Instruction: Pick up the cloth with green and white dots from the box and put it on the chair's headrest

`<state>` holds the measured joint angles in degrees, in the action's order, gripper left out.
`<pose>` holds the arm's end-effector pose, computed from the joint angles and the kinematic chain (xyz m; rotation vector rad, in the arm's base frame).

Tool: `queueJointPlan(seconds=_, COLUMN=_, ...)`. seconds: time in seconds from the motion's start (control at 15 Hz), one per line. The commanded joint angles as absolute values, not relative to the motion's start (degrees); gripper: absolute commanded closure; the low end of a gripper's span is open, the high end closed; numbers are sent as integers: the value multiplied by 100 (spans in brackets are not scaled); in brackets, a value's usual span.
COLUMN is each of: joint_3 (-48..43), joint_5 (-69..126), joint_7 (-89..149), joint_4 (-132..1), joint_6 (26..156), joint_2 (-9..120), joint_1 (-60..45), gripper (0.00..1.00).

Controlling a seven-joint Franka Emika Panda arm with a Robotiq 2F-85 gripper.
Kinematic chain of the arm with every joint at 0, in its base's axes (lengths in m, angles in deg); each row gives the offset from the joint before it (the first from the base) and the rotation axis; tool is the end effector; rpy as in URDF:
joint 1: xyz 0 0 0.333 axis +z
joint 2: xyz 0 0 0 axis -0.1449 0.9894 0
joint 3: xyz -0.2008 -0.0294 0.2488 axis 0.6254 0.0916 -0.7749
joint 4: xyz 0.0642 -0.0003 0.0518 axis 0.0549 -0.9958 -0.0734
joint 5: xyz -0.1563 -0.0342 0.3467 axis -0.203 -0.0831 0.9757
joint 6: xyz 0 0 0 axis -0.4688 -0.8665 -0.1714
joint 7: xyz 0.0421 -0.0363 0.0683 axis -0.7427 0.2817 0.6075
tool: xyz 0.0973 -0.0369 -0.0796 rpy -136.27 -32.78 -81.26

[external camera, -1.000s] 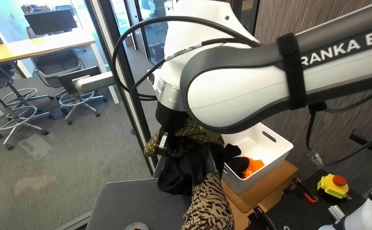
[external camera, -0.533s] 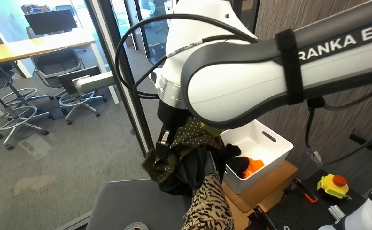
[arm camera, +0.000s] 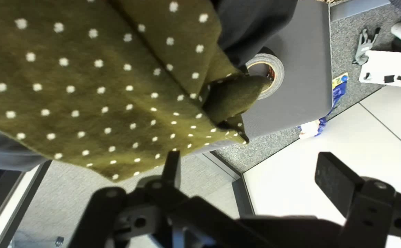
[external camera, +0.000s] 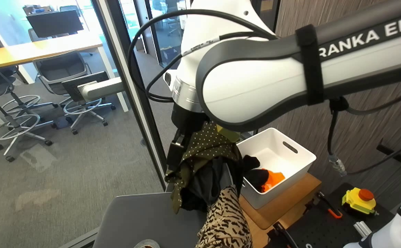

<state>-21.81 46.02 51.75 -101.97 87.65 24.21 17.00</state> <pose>0.3673 0.3340 0.4855 -2.6458 -1.2311 -0.3922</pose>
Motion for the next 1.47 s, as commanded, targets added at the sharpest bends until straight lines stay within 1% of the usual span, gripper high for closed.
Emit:
queueJointPlan(seconds=0.0, joint_3=-2157, joint_5=4479, joint_7=5158, joint_4=-10053, joint_6=8438, joint_2=2352, joint_1=1510, gripper=0)
queueJointPlan(seconds=0.47, joint_3=-1897, joint_5=4021, joint_7=4941, joint_4=-10212, joint_6=7166, joint_2=1636, joint_1=1026, gripper=0)
queueJointPlan(seconds=1.0, joint_3=-1963, joint_5=4017, joint_7=3446, joint_4=-10756, joint_6=6119, joint_2=-100, joint_1=756, gripper=0)
queueJointPlan(seconds=1.4, joint_3=-1948, joint_5=3951, joint_7=2549, joint_4=-10969, joint_6=4889, joint_2=-1214, joint_1=442, gripper=0)
